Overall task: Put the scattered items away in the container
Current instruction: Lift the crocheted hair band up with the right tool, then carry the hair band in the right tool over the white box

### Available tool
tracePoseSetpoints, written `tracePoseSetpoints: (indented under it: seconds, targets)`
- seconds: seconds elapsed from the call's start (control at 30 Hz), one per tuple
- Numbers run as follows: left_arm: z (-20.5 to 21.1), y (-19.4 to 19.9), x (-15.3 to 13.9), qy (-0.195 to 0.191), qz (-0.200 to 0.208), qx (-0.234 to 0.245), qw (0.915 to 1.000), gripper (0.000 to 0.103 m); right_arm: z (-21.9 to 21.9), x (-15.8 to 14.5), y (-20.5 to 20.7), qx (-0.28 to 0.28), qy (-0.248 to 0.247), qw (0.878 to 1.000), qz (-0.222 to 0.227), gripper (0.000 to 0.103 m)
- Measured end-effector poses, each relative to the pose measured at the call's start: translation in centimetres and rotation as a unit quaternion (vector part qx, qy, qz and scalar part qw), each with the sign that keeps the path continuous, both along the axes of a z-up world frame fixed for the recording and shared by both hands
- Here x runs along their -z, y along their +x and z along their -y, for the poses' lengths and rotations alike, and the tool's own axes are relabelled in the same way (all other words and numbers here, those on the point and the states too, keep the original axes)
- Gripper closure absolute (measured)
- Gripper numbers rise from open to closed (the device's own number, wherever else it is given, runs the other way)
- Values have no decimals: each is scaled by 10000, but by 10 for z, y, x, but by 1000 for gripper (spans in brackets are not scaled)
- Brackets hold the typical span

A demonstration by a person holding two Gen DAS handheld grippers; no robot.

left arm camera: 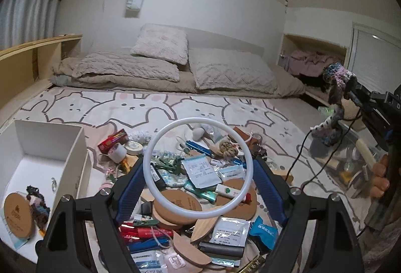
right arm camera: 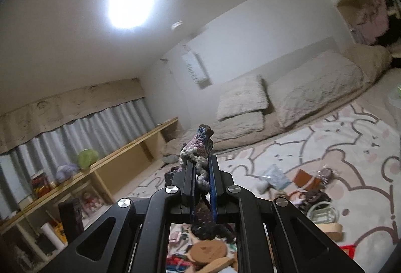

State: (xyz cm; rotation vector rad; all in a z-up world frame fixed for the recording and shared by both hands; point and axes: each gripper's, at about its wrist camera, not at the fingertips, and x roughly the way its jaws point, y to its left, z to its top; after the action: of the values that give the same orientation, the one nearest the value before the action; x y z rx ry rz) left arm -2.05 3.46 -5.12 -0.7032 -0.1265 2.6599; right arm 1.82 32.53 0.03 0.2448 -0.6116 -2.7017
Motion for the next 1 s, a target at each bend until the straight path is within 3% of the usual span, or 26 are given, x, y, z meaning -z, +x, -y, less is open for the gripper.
tracePoseSetpoints:
  seconds: [0.4, 0.83, 1.0]
  targets:
    - [44, 21, -17, -29, 2, -427, 9991, 19, 60, -29, -2, -573, 405, 9974, -171, 93]
    - [102, 35, -38, -244, -110, -954, 9951, 19, 92, -67, -13, -1179, 72, 9928, -215, 93]
    - [136, 36, -47, -124, -85, -1194, 9927, 19, 106, -80, -17, -1323, 15, 9909, -232, 93]
